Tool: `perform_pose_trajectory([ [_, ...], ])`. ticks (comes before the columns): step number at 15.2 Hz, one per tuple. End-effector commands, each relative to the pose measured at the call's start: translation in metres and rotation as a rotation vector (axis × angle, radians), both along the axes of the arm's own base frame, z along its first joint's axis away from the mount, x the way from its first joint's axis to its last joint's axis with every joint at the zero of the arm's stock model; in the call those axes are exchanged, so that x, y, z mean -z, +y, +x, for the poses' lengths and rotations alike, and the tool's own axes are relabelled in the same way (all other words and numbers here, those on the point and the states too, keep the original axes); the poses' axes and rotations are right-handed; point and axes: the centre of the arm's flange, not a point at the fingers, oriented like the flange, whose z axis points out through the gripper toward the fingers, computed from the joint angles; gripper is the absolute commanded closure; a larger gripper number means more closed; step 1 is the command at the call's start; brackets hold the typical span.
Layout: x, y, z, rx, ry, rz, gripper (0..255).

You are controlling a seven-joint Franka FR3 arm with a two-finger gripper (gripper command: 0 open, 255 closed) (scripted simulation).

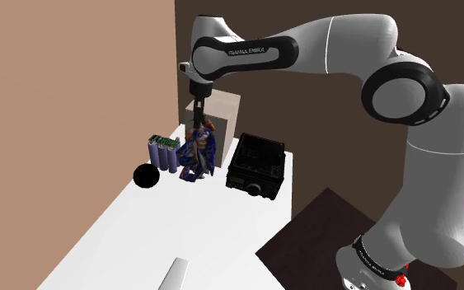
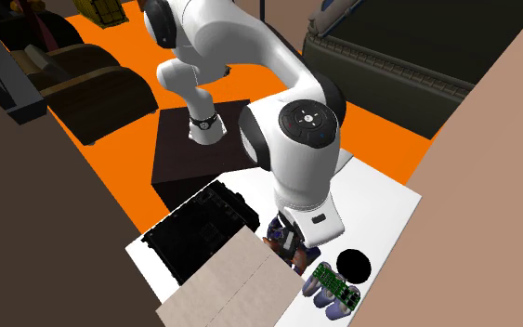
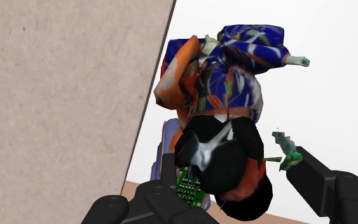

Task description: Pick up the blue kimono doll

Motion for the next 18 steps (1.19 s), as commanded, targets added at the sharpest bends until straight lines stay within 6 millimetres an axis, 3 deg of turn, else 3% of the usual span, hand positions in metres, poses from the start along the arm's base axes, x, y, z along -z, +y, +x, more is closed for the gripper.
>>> perform_pose_trajectory([
  [1, 0.001, 0.0, 0.0, 0.0, 0.0, 0.0, 255],
  [8, 0.001, 0.0, 0.0, 0.0, 0.0, 0.0, 255],
  [18, -0.052, 0.0, 0.0, 0.0, 0.0, 0.0, 255],
])
